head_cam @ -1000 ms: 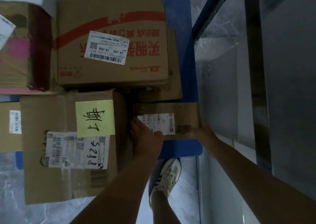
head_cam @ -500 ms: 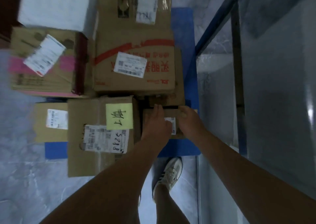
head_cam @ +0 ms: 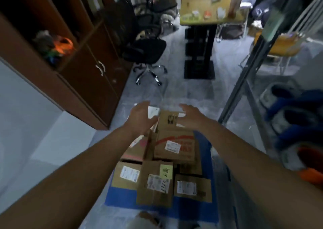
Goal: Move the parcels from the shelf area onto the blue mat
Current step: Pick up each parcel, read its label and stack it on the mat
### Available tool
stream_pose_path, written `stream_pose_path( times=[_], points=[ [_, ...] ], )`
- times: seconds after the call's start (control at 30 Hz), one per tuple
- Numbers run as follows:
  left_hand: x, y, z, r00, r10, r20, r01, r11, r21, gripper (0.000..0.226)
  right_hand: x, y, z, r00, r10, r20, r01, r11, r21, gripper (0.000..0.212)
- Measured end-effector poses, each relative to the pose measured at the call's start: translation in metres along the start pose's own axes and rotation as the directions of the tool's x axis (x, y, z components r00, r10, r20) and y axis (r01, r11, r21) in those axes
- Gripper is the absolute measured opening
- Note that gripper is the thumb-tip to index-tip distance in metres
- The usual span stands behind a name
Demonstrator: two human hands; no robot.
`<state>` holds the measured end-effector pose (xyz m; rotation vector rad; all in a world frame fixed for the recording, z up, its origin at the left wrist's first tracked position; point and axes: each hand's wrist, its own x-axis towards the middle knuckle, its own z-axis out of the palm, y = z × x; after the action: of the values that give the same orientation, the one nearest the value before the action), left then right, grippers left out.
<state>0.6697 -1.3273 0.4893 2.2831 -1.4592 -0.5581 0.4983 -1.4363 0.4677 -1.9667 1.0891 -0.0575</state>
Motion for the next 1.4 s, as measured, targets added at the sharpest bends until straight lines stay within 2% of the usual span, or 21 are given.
stream_pose_path(
  times=[0.13,0.23,0.33,0.43,0.57,0.7,0.83,0.97,1.07,1.23,1.33,1.4],
  points=[
    [-0.021,0.031,-0.087,0.990,0.140,0.004,-0.140,0.989,0.038,0.064,-0.037,-0.078,-0.046,0.992,-0.108,-0.068,0.105,0.994,-0.037,0.053],
    [-0.029,0.053,-0.131,0.973,0.229,-0.020,-0.228,0.972,0.049,0.058,-0.064,-0.124,-0.071,0.979,-0.190,-0.070,0.179,0.973,-0.142,0.054],
    [-0.032,0.066,-0.167,0.964,0.263,-0.035,-0.262,0.965,0.030,0.067,-0.088,-0.163,-0.095,0.963,-0.241,-0.119,0.208,0.948,-0.240,0.062],
    [-0.033,0.070,-0.199,0.935,0.352,-0.045,-0.350,0.936,0.047,0.071,-0.108,-0.195,-0.113,0.944,-0.238,-0.230,0.152,0.928,-0.339,0.075],
    [-0.043,0.070,-0.230,0.879,0.476,0.002,-0.476,0.878,0.058,0.069,-0.140,-0.227,-0.116,0.913,-0.203,-0.355,0.086,0.944,-0.319,0.077],
    [-0.059,0.068,-0.245,0.795,0.600,0.088,-0.605,0.794,0.058,0.070,-0.178,-0.235,-0.095,0.886,-0.092,-0.455,-0.046,0.958,-0.282,0.081],
    [-0.077,0.072,-0.244,0.719,0.673,0.173,-0.692,0.715,0.096,0.074,-0.219,-0.234,-0.068,0.863,0.030,-0.505,-0.220,0.921,-0.320,0.084],
    [-0.105,0.091,-0.230,0.609,0.758,0.233,-0.787,0.615,0.057,0.077,-0.279,-0.236,-0.049,0.813,0.114,-0.572,-0.320,0.907,-0.274,0.077],
    [-0.142,0.112,-0.215,0.497,0.825,0.268,-0.858,0.513,0.010,0.075,-0.335,-0.236,-0.033,0.757,0.188,-0.625,-0.406,0.885,-0.226,0.068],
    [-0.223,0.151,-0.178,0.305,0.891,0.336,-0.938,0.342,-0.054,0.075,-0.440,-0.223,0.009,0.588,0.316,-0.744,-0.575,0.811,-0.111,0.074],
    [-0.288,0.167,-0.145,0.192,0.900,0.392,-0.973,0.228,-0.045,0.074,-0.515,-0.208,0.049,0.488,0.415,-0.768,-0.641,0.767,0.007,0.081],
    [-0.340,0.173,-0.120,0.108,0.893,0.436,-0.980,0.169,-0.104,0.072,-0.568,-0.198,0.081,0.432,0.488,-0.759,-0.665,0.741,0.098,0.081]
  ],
)
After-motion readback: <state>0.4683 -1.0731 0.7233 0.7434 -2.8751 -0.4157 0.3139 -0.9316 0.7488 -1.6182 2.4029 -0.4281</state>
